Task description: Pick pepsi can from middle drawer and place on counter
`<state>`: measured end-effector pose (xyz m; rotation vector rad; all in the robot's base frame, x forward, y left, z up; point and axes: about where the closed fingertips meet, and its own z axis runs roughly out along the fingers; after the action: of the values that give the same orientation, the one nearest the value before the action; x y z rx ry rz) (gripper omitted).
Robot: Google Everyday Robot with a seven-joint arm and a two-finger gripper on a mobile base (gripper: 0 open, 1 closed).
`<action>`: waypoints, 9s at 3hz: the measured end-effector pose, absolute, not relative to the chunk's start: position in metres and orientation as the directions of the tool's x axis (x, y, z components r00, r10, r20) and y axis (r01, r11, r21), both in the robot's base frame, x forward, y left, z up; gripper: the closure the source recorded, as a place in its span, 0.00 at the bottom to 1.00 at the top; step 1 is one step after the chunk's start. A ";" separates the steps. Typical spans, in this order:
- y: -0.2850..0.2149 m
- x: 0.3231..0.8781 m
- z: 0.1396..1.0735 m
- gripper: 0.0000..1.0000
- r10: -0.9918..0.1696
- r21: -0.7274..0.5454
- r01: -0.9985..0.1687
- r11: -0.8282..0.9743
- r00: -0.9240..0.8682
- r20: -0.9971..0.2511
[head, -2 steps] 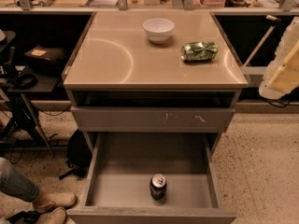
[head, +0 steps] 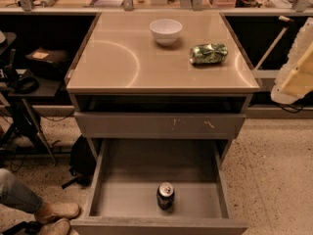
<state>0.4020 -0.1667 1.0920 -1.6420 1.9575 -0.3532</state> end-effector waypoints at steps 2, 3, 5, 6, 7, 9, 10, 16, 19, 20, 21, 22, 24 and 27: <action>-0.192 0.390 1.015 0.00 -0.921 -0.501 -0.819 0.281 -0.083 -0.382; -0.199 0.406 0.919 0.00 -0.857 -0.409 -0.847 0.338 -0.097 -0.507; -0.179 0.439 0.777 0.00 -0.669 -0.170 -0.883 0.438 -0.193 -0.717; -0.179 0.439 0.777 0.00 -0.669 -0.170 -0.883 0.438 -0.194 -0.717; -0.177 0.433 0.753 0.00 -0.602 -0.118 -0.884 0.453 -0.206 -0.771; -0.155 0.491 0.634 0.00 -0.509 -0.038 -0.839 0.543 -0.293 -0.809; -0.167 0.503 0.622 0.00 -0.513 -0.063 -0.804 0.591 -0.314 -0.799; -0.091 0.465 0.467 0.00 -0.437 0.059 -0.814 0.578 -0.370 -0.820; -0.071 0.478 0.428 0.00 -0.350 0.115 -0.793 0.598 -0.387 -0.853; -0.036 0.464 0.417 0.00 -0.324 0.174 -0.792 0.585 -0.425 -0.845; -0.036 0.465 0.417 0.00 -0.325 0.173 -0.792 0.585 -0.425 -0.845; -0.036 0.465 0.417 0.19 -0.325 0.173 -0.792 0.585 -0.425 -0.845; -0.036 0.465 0.417 0.65 -0.325 0.173 -0.792 0.585 -0.425 -0.845; -0.085 0.491 0.553 1.00 -0.340 0.004 -0.810 0.587 -0.251 -0.906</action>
Offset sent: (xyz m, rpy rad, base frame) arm 0.0030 -0.0011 -0.2579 0.6155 0.1208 0.0831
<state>0.4912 -0.0848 0.5531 -0.9342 1.8354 0.5999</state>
